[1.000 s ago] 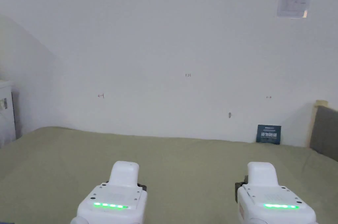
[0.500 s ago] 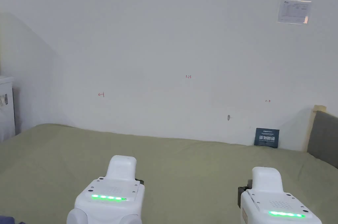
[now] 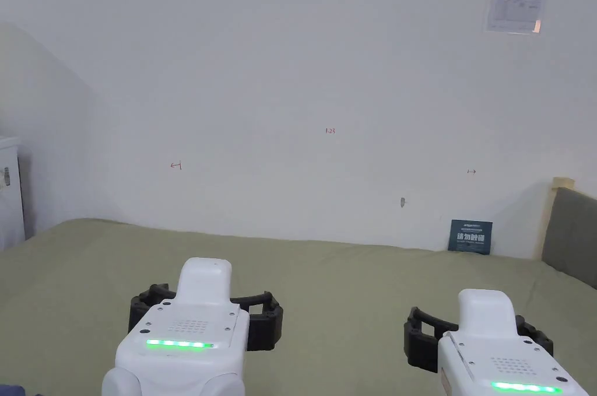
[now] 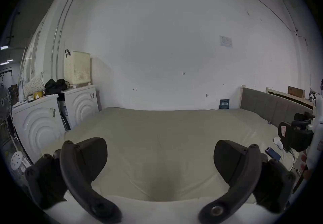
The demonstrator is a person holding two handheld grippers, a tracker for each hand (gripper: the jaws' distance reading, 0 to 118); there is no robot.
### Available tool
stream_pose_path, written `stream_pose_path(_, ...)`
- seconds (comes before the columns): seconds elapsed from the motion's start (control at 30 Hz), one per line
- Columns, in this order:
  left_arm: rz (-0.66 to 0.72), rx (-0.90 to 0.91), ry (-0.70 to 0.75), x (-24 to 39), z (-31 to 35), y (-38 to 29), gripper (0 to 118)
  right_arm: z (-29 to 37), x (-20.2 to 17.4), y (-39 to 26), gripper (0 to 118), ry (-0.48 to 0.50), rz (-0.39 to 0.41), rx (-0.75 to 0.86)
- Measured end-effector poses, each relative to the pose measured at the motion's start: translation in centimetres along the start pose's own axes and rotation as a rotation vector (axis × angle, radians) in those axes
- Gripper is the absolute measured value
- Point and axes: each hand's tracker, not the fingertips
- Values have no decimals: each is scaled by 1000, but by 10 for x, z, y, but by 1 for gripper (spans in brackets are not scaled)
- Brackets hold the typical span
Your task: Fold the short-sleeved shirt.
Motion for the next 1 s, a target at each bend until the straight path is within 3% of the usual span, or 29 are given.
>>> stream_pose_path(0.23, 15, -5, -5, 1, -4, -5, 118, -1, 7, 4, 104, 14, -28, -15)
stream_pose_path(0.43, 32, -20, -34, 2, -4, -9, 118, 8, 13, 12, 104, 125, -111, 31)
stream_pose_path(0.8, 38, -7, -61, 4, 0, -3, 118, 16, 3, 30, 105, 132, -73, 53)
stream_pose_path(1.0, 45, -11, -67, 4, -1, 0, 118, 13, 1, 33, 104, 189, -109, 33)
